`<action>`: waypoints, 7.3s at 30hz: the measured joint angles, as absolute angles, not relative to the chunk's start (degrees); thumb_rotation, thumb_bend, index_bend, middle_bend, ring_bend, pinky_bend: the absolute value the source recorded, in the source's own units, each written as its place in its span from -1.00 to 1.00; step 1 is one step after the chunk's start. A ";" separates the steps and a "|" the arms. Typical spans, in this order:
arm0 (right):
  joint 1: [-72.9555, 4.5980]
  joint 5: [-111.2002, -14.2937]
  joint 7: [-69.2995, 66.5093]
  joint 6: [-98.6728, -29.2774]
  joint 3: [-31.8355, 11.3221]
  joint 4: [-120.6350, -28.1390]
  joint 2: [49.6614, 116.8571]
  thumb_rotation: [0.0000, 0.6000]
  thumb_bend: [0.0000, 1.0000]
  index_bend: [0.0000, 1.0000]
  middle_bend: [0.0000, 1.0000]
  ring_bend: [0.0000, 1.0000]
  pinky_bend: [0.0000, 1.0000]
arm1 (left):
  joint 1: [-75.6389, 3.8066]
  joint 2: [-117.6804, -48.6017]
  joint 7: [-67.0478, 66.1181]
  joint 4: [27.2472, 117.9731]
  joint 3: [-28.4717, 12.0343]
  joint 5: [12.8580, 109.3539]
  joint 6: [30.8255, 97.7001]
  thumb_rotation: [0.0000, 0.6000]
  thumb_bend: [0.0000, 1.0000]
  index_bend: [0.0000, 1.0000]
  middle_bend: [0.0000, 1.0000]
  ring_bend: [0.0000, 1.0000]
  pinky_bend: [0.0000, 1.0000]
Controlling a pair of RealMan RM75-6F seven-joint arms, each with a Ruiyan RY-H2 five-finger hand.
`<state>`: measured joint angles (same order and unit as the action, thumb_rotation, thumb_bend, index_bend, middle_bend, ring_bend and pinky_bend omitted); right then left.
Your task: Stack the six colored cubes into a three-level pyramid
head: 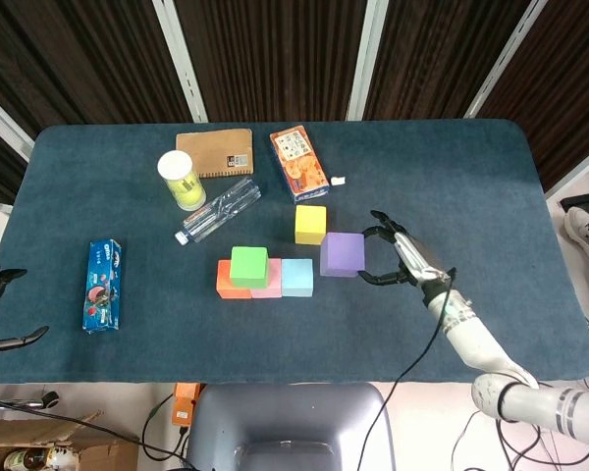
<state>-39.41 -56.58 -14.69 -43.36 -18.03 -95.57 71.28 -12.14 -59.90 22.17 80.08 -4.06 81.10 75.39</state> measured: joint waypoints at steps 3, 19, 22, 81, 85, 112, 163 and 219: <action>-42.82 -52.69 -14.73 -39.04 -19.00 -93.34 72.26 0.87 -0.43 0.07 -0.98 -1.00 -1.00 | -12.03 -59.77 22.68 79.83 -4.20 81.00 75.37 0.54 -0.96 -0.58 -0.64 -0.87 -0.90; -53.88 -38.65 -10.05 -30.71 -16.73 -86.30 75.88 0.88 -0.43 -0.01 -0.97 -1.00 -1.00 | -12.62 -59.74 23.63 79.16 -5.04 80.28 73.83 0.55 -0.96 -0.58 -0.64 -0.87 -0.90; -54.09 -38.41 -9.87 -32.48 -16.60 -86.38 77.15 0.88 -0.43 -0.01 -0.97 -1.00 -1.00 | -12.43 -59.69 23.83 79.12 -5.02 80.29 73.93 0.55 -0.96 -0.58 -0.64 -0.87 -0.90; -56.00 -31.47 2.12 -44.94 -16.97 -88.84 86.70 0.88 -0.43 -0.09 -0.97 -1.00 -1.00 | -11.01 -59.88 30.20 75.17 -4.72 82.04 75.04 0.55 -0.96 -0.58 -0.64 -0.87 -0.90; -55.98 -31.23 2.46 -44.98 -17.05 -88.90 86.69 0.88 -0.43 -0.10 -0.97 -1.00 -1.00 | -10.96 -59.89 30.44 75.00 -4.71 82.06 75.08 0.55 -0.96 -0.58 -0.64 -0.87 -0.90; -56.18 -30.09 4.18 -44.46 -17.12 -88.93 87.21 0.87 -0.43 -0.34 -1.00 -1.00 -1.00 | -10.80 -60.00 31.83 74.05 -4.69 82.18 75.14 0.55 -0.96 -0.58 -0.63 -0.87 -0.90; -48.40 -41.43 4.09 -46.14 -13.62 -105.08 66.58 -0.39 0.12 -0.39 -1.00 -1.00 -1.00 | -10.17 -55.83 29.80 79.37 -5.88 81.24 76.64 0.55 -0.92 -0.58 -0.64 -0.87 -0.90; -58.51 -33.60 -2.05 -33.81 -10.40 -98.57 73.54 -0.75 0.15 -0.48 -1.00 -1.00 -1.00 | -9.58 -55.44 31.48 78.25 -6.15 80.54 75.89 0.55 -0.92 -0.58 -0.64 -0.87 -0.90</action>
<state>-58.51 -33.60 -2.05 -33.81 -10.40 -98.57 73.54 -9.58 -55.44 31.48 78.25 -6.15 80.54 75.89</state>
